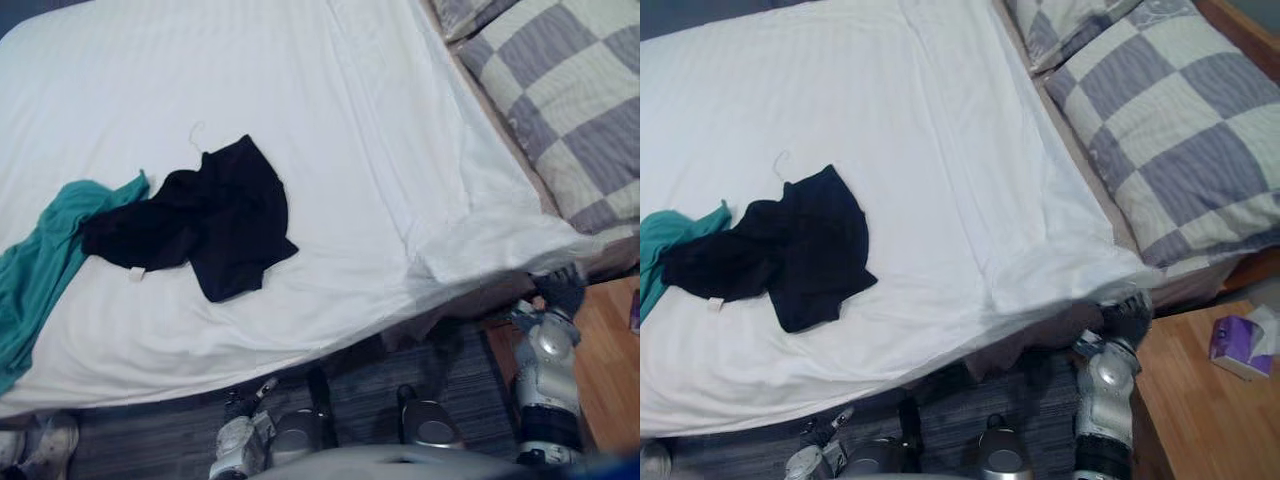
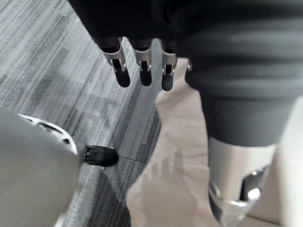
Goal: Tidy the bed and pick cloth on bed and put in laundry
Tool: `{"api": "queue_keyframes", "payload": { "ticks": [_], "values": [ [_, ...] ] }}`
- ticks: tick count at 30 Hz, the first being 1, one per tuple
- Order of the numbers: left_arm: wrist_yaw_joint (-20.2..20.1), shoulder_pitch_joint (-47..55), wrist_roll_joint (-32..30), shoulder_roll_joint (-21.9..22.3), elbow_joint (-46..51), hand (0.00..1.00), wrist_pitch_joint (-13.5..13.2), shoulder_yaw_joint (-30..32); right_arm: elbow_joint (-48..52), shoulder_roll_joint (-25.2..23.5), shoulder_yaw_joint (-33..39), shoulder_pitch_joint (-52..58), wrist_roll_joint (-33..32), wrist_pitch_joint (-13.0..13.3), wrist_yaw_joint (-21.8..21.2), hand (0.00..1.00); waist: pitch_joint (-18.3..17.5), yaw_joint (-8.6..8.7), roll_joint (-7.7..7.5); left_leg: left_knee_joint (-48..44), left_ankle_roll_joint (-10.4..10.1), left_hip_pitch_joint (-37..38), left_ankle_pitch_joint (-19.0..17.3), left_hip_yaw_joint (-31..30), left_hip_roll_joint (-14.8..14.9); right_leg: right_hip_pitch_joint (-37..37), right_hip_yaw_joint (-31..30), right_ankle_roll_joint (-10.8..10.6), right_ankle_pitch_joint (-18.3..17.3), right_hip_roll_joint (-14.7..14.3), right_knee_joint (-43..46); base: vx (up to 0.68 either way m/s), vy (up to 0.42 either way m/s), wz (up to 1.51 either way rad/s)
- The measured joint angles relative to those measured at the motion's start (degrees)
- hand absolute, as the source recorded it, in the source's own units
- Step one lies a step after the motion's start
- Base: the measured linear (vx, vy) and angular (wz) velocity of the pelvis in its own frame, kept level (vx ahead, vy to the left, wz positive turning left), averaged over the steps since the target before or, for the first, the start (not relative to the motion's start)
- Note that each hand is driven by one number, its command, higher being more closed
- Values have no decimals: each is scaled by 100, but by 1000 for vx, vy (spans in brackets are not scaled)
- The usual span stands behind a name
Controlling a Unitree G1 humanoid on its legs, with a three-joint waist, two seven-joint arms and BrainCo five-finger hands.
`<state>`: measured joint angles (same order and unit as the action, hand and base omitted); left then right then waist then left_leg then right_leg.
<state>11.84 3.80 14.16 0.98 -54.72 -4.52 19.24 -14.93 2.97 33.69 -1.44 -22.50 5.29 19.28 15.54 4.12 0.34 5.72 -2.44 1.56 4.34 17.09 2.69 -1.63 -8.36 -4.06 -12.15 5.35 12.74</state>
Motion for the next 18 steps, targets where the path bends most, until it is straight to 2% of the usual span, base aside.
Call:
{"api": "queue_keyframes", "payload": {
  "ticks": [2,4,10,11,16,18],
  "values": [
    [-35,16,47,71,-2,0,-3,259,32,12,657,148,-624,160,32,0,-17,70,-9,11,2,50,-46,68,2,14,-21,-1,0,3,4,54,1,-20],
    [-43,59,97,108,-5,0,-30,392,137,54,1219,260,-1012,437,169,0,-131,209,-46,21,-13,70,-91,123,17,13,-27,-2,0,-1,-14,55,-7,-14],
    [-61,29,93,238,5,0,-116,396,738,56,1762,389,-1052,829,614,0,-325,274,-124,23,-9,143,-171,207,34,57,-34,-2,-1,-3,-46,21,-5,-7],
    [-61,29,90,252,5,0,-116,425,819,55,1774,354,-1059,906,710,100,-345,271,-127,23,1,154,-180,207,34,75,-33,-2,-1,-1,-54,0,0,0],
    [-58,28,89,269,1,0,-109,427,1582,63,1446,55,-1125,1138,845,100,-357,268,-107,24,5,160,-183,208,28,88,-24,-2,-1,8,-63,0,0,0],
    [-51,29,86,263,2,0,-103,339,2002,146,752,-222,-1237,1295,822,100,-362,260,-98,24,4,157,-182,203,29,84,-21,-2,-1,9,-56,0,0,0]
  ]
}}
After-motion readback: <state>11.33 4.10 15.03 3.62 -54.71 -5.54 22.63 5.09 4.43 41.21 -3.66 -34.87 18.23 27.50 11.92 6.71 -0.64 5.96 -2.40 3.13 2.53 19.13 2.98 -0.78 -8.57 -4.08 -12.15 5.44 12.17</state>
